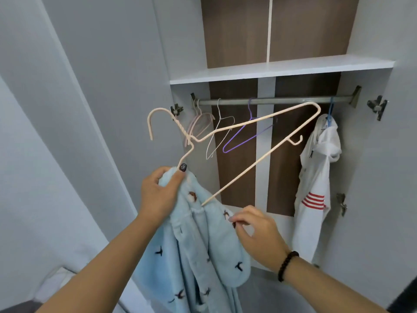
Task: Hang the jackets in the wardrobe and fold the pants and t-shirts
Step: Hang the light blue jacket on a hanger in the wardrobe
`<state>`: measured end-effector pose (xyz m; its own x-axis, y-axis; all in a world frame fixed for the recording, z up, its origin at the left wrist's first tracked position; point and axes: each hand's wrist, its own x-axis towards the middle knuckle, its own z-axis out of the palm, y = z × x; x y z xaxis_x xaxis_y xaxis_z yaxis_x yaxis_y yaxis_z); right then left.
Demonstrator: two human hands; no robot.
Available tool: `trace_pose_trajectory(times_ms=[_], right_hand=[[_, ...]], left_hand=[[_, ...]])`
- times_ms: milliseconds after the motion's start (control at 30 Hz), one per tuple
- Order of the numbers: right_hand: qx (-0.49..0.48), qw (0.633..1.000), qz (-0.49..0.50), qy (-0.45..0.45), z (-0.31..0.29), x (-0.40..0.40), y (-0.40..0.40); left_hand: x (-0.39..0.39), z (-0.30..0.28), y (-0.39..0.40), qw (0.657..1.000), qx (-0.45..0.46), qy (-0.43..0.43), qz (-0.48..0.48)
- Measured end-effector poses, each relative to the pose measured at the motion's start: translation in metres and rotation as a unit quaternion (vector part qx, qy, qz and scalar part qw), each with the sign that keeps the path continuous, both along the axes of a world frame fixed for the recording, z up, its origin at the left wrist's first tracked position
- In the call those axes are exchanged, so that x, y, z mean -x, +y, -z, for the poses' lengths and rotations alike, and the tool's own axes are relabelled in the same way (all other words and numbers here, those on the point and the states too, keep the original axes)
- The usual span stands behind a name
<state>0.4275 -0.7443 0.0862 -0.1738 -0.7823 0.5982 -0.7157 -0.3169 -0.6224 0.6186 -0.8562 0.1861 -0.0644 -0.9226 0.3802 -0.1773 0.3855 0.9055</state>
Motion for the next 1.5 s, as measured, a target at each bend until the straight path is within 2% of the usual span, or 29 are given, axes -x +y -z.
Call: trace_pose_trajectory(times_ms=[100, 133, 267, 367, 433, 500, 567, 667, 767, 900, 967, 1100, 1233, 1367, 1500], right_hand=[[-0.158, 0.982, -0.099, -0.022, 0.017, -0.015, -0.012], [-0.180, 0.977, -0.113, -0.035, 0.021, -0.020, -0.017], [-0.199, 0.972, -0.097, -0.075, 0.024, -0.025, -0.029], [-0.238, 0.969, -0.064, -0.031, 0.029, -0.010, -0.030], [-0.253, 0.965, -0.040, -0.052, 0.034, 0.001, -0.028], [-0.258, 0.958, -0.019, -0.123, 0.039, 0.012, -0.025], [-0.250, 0.957, -0.014, -0.147, 0.036, 0.022, -0.022], [-0.196, 0.979, -0.013, -0.057, 0.024, 0.043, -0.012], [-0.084, 0.993, 0.073, 0.026, 0.008, 0.066, -0.003], [-0.079, 0.985, 0.135, 0.066, 0.000, 0.085, 0.000], [-0.106, 0.980, 0.163, 0.048, -0.003, 0.092, 0.004], [-0.126, 0.954, 0.262, -0.071, -0.012, 0.109, 0.017], [-0.155, 0.942, 0.252, -0.160, -0.026, 0.120, 0.025], [-0.155, 0.946, 0.243, -0.148, -0.051, 0.112, 0.022], [-0.149, 0.951, 0.249, -0.111, -0.067, 0.105, 0.016]], left_hand=[[0.009, -0.011, 0.019, 0.999, 0.007, 0.017, 0.033], [0.012, -0.014, 0.025, 0.999, 0.010, 0.020, 0.044], [0.023, -0.018, 0.038, 0.997, 0.018, 0.017, 0.076], [0.023, -0.016, 0.039, 0.995, -0.002, 0.035, 0.090], [0.022, -0.015, 0.039, 0.993, -0.025, 0.059, 0.098], [0.020, -0.013, 0.038, 0.993, -0.026, 0.061, 0.096], [0.017, -0.010, 0.033, 0.996, -0.017, 0.040, 0.083], [0.002, -0.007, 0.019, 0.998, -0.007, 0.007, 0.060], [-0.020, 0.003, 0.012, 0.997, 0.010, -0.049, 0.055], [-0.041, 0.022, 0.008, 0.995, 0.015, -0.089, 0.035], [-0.049, 0.025, 0.004, 0.993, 0.030, -0.114, 0.032], [-0.058, 0.025, 0.006, 0.970, 0.095, -0.210, 0.078], [-0.069, 0.031, 0.001, 0.959, 0.141, -0.226, 0.099], [-0.074, 0.038, 0.002, 0.932, 0.176, -0.289, 0.130], [-0.065, 0.047, 0.008, 0.923, 0.176, -0.331, 0.083]])
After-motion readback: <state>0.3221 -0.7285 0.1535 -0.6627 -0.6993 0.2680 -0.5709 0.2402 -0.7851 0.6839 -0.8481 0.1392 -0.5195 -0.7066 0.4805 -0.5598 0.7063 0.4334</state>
